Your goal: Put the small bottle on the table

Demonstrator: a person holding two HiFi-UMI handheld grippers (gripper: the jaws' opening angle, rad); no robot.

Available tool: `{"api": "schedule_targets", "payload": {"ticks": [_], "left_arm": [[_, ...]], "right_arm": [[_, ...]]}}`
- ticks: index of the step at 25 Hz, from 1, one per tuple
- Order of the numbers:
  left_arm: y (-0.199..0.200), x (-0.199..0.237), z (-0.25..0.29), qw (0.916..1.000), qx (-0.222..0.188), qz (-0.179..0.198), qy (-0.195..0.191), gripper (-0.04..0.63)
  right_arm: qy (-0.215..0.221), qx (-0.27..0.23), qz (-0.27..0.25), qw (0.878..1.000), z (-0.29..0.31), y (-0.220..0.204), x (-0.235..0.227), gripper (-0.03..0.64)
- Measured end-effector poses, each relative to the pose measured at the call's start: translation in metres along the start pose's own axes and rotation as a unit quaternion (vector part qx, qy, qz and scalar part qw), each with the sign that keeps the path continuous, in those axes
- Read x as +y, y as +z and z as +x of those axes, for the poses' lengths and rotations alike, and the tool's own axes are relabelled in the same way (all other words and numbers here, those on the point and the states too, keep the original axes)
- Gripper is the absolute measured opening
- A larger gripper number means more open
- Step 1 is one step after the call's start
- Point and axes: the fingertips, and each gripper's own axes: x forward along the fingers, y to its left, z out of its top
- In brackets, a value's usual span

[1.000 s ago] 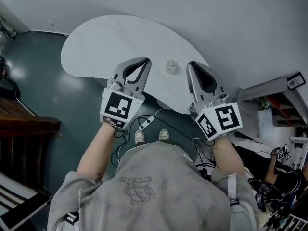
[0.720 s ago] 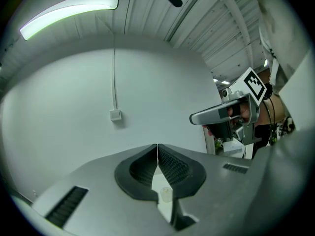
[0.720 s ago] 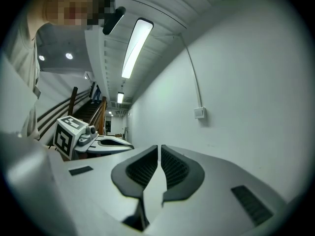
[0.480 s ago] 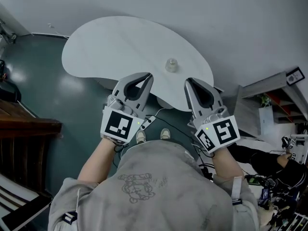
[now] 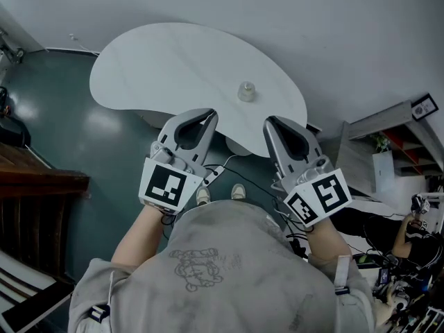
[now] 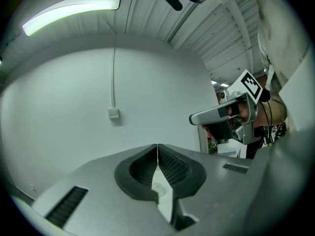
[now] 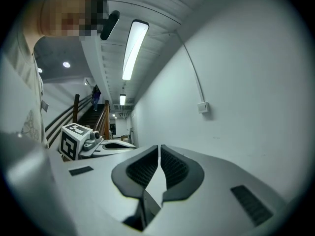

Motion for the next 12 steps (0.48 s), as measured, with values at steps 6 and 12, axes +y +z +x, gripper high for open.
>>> {"api": "schedule_targets", "payload": {"ticks": [6,12], "left_arm": [[0.005,0.000,-0.012,0.9999,-0.002,0.011,0.009,0.018],[0.007,-0.004,-0.023,0.9997,-0.004,0.020,0.010,0.018]], "right_arm": [[-0.005,0.006,0.001,1.000,-0.004,-0.006,0.003,0.037],[-0.003,0.010,0.008,1.000,-0.010,-0.007,0.015,0.037]]}}
